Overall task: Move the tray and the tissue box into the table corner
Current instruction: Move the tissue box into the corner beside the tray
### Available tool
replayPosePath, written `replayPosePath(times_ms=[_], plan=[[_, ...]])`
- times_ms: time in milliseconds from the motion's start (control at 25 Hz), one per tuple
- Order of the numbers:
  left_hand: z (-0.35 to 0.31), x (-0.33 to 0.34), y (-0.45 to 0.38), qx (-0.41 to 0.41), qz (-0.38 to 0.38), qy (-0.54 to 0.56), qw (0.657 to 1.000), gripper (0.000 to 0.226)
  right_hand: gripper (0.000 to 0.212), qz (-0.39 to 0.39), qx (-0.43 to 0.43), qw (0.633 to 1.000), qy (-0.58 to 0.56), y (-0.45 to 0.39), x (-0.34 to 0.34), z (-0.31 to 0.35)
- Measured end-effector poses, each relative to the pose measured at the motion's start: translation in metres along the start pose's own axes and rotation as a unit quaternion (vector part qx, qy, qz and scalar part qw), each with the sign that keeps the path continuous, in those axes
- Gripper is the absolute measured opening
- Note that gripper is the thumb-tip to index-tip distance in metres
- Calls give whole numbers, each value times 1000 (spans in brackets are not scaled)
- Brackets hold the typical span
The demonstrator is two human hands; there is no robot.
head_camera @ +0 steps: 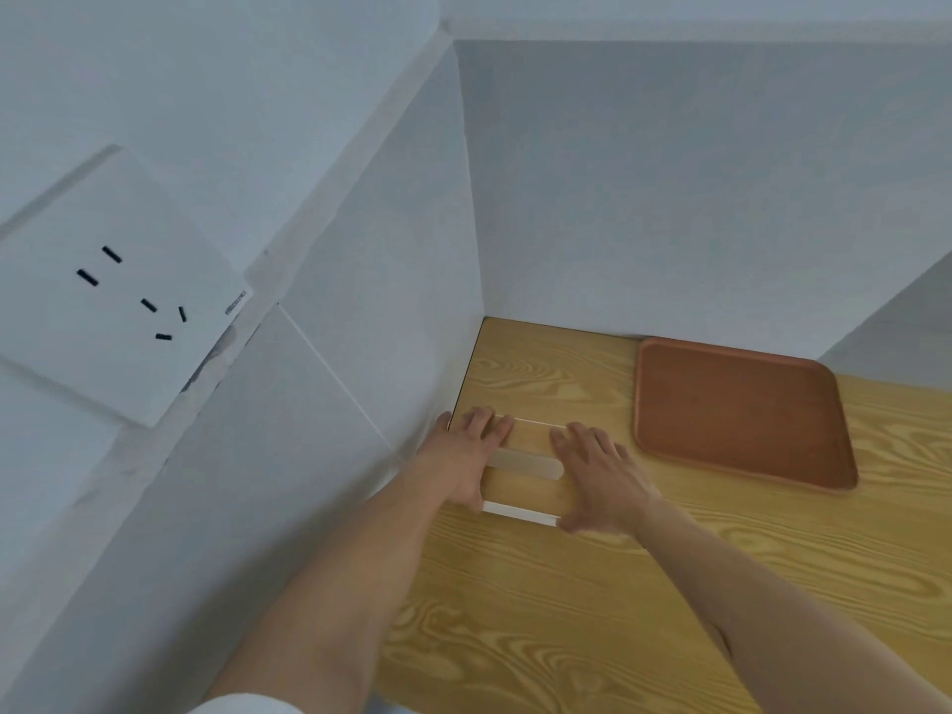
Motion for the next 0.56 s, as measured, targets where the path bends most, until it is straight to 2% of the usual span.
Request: replayPosePath(times_ms=[360,560], plan=[[9,4,-10,-25,25,-16,999,138,127,17,8,1000,1,-19,3,6],[8,5,-5,-33,30,12,999,135,127,31,14,999,-9,-20,5,6]])
Point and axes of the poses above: each hand's wrist, its own y-axis away from the middle knuckle, its own x-axis out of the palm, z = x × y, the point moved 2 cm from there along -y, towards the middle knuckle, and after that the axes turned 1 degree about x, right-handed, at the moved point
